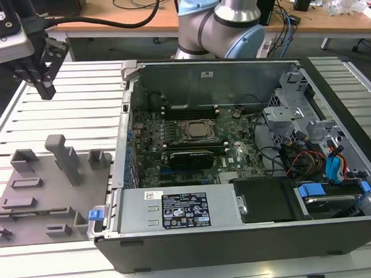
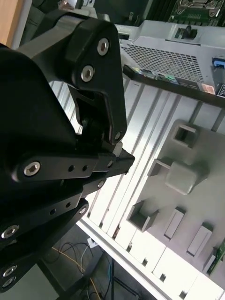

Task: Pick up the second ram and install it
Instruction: 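Reach for the second ram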

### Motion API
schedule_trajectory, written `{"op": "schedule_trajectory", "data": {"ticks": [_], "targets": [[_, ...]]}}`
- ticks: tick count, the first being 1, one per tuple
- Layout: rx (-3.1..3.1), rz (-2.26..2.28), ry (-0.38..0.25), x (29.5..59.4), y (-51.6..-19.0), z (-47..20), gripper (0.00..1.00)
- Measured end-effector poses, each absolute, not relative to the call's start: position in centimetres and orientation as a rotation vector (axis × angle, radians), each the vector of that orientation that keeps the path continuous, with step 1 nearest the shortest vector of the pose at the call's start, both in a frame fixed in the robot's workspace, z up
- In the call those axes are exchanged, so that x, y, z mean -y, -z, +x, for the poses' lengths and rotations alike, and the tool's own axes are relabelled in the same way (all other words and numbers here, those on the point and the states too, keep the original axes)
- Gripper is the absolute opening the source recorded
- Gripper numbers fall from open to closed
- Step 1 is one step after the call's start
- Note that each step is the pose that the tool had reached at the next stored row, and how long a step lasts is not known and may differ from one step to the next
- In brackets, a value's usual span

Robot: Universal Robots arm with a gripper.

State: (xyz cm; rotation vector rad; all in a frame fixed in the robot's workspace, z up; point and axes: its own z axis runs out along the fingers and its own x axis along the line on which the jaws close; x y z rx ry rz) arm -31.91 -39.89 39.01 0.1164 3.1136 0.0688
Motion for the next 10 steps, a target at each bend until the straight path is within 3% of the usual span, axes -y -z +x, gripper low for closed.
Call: {"op": "schedule_trajectory", "data": {"ticks": [10], "targets": [[-3.114,0.117,-0.069,39.9,-38.9,-35.7,0.11]]}}
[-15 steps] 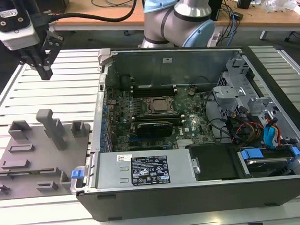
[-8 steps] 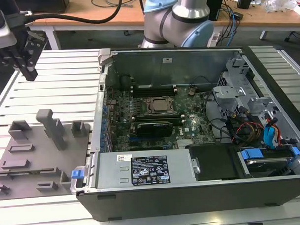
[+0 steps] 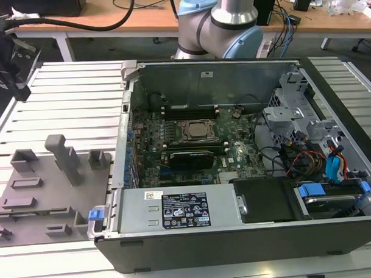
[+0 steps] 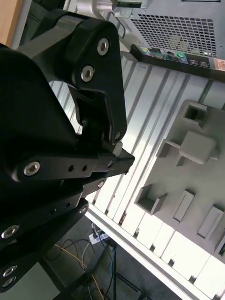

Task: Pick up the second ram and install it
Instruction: 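Reach for the second ram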

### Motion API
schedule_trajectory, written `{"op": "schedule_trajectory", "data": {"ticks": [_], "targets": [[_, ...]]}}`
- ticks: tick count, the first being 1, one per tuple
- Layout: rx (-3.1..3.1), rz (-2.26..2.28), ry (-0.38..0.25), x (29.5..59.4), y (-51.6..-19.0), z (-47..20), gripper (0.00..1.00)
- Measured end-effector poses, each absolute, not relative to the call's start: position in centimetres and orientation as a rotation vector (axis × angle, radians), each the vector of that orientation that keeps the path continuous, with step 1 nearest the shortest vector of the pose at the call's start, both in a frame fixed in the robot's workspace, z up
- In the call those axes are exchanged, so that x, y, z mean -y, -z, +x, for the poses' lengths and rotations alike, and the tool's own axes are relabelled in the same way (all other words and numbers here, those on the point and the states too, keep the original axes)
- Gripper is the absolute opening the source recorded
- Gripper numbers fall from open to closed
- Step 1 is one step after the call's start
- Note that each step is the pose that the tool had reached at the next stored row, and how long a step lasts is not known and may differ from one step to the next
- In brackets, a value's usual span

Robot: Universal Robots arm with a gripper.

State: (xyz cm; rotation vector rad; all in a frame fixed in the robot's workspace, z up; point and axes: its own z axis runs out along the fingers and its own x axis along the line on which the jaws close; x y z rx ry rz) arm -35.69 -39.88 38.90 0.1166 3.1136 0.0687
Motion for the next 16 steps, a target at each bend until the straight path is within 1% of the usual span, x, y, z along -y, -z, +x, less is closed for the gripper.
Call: {"op": "schedule_trajectory", "data": {"ticks": [16], "targets": [[-3.114,0.116,-0.069,39.9,-38.7,-40.7,0.11]]}}
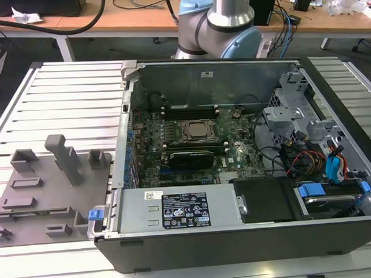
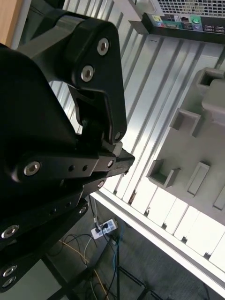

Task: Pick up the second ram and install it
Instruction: 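Reach for the second ram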

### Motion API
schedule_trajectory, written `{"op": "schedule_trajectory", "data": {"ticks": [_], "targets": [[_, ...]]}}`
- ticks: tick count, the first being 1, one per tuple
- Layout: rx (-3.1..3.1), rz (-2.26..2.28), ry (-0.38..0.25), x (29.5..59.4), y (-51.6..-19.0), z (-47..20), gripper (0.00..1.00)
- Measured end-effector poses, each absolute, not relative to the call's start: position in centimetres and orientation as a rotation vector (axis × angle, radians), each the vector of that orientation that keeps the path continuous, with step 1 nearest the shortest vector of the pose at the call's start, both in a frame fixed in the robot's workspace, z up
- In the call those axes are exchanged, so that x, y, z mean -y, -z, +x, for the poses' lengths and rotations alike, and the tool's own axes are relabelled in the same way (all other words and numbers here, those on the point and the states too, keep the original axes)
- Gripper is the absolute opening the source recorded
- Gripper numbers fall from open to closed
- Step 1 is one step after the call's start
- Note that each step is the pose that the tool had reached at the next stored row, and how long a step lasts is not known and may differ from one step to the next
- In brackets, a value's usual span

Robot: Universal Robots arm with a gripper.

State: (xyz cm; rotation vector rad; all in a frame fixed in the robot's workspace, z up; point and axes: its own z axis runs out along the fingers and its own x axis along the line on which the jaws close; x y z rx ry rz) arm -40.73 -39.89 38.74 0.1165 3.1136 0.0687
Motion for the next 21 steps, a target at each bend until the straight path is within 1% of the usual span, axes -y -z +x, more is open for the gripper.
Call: {"op": "schedule_trajectory", "data": {"ticks": [21], "targets": [[-3.114,0.117,-0.069,39.9,-38.5,-46.5,0.11]]}}
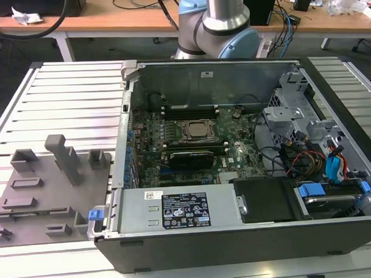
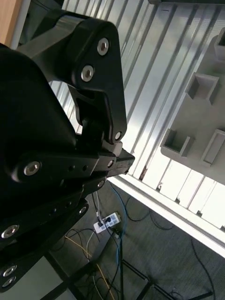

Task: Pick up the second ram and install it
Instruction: 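Reach for the second ram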

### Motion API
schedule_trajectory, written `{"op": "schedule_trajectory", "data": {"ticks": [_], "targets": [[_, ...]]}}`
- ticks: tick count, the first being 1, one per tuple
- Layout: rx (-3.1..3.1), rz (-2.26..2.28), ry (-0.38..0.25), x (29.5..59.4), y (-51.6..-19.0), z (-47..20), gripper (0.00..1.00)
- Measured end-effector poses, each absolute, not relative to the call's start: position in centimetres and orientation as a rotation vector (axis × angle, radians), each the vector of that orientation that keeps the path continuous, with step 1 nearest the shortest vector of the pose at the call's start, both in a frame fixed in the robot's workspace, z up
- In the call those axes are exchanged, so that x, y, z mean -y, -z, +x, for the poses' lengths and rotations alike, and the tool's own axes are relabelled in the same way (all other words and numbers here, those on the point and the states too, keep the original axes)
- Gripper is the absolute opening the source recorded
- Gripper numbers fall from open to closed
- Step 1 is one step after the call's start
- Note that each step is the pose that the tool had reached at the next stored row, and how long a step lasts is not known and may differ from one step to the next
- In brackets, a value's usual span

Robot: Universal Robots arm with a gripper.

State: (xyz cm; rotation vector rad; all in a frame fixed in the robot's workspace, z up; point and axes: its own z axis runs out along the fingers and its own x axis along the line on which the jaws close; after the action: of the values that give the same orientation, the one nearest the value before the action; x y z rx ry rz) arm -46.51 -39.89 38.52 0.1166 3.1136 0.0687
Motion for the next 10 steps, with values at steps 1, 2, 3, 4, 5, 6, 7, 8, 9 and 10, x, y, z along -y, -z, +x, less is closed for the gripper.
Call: {"op": "schedule_trajectory", "data": {"ticks": [1,2,3,4,5,6,7,8,9,10], "targets": [[-3.114,0.116,-0.069,39.9,-38.5,-46.9,0.11],[-3.114,0.117,-0.069,39.9,-38.5,-47.1,0.11],[-3.114,0.117,-0.069,39.9,-38.5,-47.2,0.11],[-3.114,0.117,-0.069,39.9,-38.5,-47.6,0.11],[-3.114,0.117,-0.069,39.9,-38.5,-47.9,0.11],[-3.114,0.117,-0.069,39.9,-38.4,-48.2,0.11],[-3.114,0.116,-0.069,39.9,-38.4,-48.4,0.11],[-3.114,0.117,-0.069,39.9,-38.4,-48.5,0.11],[-3.114,0.117,-0.069,39.9,-38.4,-49.0,0.11],[-3.114,0.117,-0.069,39.9,-38.4,-49.2,0.11]]}}
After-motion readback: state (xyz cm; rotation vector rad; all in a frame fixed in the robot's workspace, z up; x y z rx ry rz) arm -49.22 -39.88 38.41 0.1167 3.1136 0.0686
